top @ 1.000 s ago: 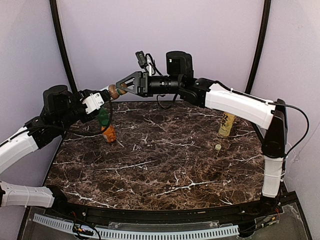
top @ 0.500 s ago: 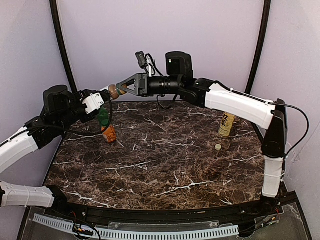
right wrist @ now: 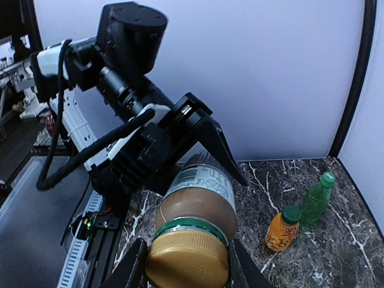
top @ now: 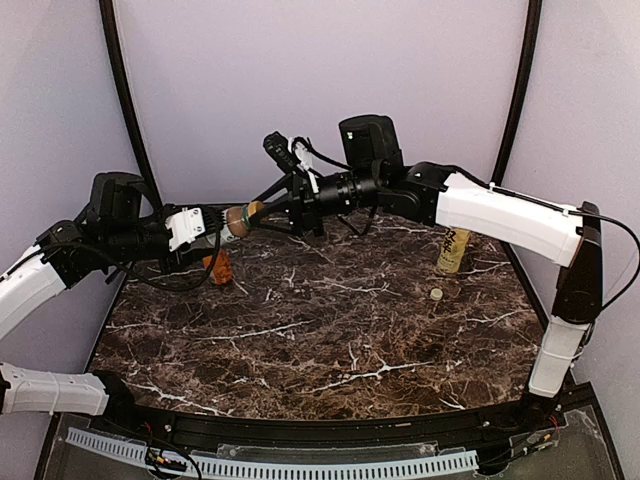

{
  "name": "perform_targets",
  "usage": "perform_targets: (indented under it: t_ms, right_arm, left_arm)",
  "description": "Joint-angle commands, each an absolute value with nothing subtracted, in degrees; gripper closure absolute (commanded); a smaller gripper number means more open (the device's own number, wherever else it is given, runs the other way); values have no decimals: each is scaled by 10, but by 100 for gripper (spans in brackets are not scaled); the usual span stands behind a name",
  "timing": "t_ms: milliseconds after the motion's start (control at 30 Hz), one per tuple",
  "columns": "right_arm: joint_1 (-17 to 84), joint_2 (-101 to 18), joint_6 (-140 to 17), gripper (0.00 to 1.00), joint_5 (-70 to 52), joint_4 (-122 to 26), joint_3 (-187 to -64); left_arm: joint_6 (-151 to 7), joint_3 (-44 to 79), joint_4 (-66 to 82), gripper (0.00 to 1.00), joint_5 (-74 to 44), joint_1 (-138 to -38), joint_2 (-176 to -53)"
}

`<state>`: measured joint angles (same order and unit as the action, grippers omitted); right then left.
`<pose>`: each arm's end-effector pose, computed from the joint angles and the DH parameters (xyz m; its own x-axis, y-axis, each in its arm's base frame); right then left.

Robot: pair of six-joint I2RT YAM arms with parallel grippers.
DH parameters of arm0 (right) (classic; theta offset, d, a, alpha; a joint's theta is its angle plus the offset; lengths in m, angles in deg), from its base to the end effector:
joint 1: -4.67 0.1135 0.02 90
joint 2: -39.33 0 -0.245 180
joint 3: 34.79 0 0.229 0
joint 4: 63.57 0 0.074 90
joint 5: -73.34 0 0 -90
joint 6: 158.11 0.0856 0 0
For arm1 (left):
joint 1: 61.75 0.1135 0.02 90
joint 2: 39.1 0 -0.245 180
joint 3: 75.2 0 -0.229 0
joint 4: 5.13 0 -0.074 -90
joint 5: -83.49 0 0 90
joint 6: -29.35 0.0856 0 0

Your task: Unscrew the bottle caps

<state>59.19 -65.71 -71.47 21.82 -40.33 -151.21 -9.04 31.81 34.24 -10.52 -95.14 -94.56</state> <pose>0.2155 0.3942 0.3663 -0.0610 -0.1646 -0.9845 -0.9962 -0.0513 0.0703 0.2033 -0.1412 0.3250 0.2799 0.7520 -0.5968 0.6180 0.3346 0.7114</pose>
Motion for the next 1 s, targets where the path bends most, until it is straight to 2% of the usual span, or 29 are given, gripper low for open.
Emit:
perform_targets:
  t_ms: [0, 200, 400, 600, 767, 967]
  right_arm:
    - [613, -607, -929, 100, 259, -345, -1492]
    - [633, -572, -1061, 100, 184, -307, -1464]
    - [634, -545, -1062, 100, 119, -299, -1460]
    - [582, -551, -919, 100, -35, -274, -1455]
    - [499, -625, -736, 100, -109, -138, -1471]
    - [449, -669, -619, 100, -141, -95, -1371]
  left_arm:
    - [-110, 277, 515, 89, -287, -954, -947]
    - [-107, 265, 566, 89, -338, -954, -953]
    - [-118, 276, 546, 89, -324, -954, -947]
    - [-158, 312, 475, 88, -271, -953, -923]
    - [-190, 337, 434, 88, -251, -946, -906]
    - [-196, 349, 422, 87, -238, -940, -892]
